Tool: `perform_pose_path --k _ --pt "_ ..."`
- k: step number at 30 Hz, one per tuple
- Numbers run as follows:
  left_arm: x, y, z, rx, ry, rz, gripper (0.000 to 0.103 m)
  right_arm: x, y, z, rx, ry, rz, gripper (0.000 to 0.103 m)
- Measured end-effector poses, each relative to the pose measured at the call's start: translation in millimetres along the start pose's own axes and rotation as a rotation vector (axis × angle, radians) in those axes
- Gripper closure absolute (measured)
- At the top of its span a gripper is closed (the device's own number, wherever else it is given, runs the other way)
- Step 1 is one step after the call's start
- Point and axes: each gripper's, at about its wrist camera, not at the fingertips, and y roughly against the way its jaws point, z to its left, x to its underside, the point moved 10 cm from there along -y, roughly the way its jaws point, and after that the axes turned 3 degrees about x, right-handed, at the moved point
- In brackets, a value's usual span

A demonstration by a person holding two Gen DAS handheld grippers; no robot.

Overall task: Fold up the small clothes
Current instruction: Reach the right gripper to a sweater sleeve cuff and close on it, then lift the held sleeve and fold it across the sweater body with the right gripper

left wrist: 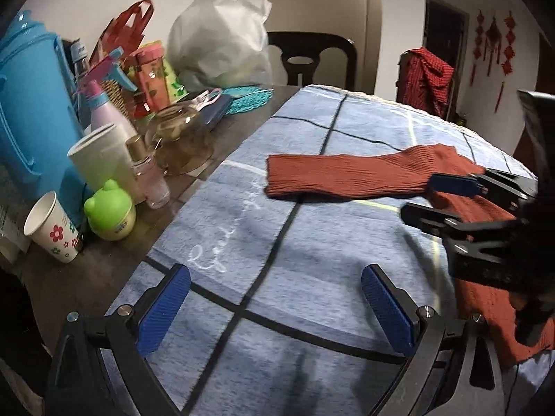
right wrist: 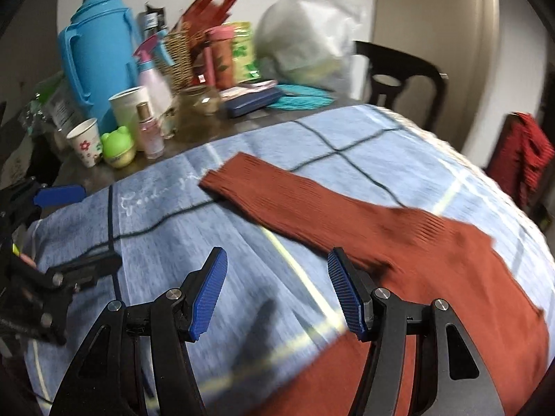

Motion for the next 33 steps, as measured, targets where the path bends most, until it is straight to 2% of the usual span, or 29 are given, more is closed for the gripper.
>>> perform_pose_path --k 3,6,10,13,15,17,21,24,33 --pt "1 -4 8 -0.017 0.003 0.006 0.003 -12 -24 9 -0.029 0.017 0.017 0.042" --pt "2 -8 13 0.014 0.035 0.018 0.003 -20 -43 22 -0.079 0.043 0.033 0.042" --pt "2 -16 20 0.007 0.044 0.03 0.003 -27 -64 35 -0.073 0.114 0.06 0.046" --pt "1 -21 23 0.026 0.07 0.046 0.003 -30 -80 41 -0.047 0.173 0.081 0.053" --pt "-1 -24 25 0.017 0.079 0.044 0.003 -32 -92 44 -0.038 0.192 0.103 0.066" --pt "-2 -25 27 0.007 0.079 0.041 0.003 -34 -95 45 -0.038 0.189 0.102 0.068" --pt "-6 -29 27 0.024 0.101 0.047 0.003 -41 -92 42 -0.056 0.156 0.078 0.088" --pt "-11 -30 25 0.018 0.087 0.038 0.003 -44 -91 39 -0.06 0.131 0.069 0.096" --pt "-28 -39 4 0.079 0.093 0.031 0.003 -52 -64 -5 -0.093 -0.09 0.009 0.098"
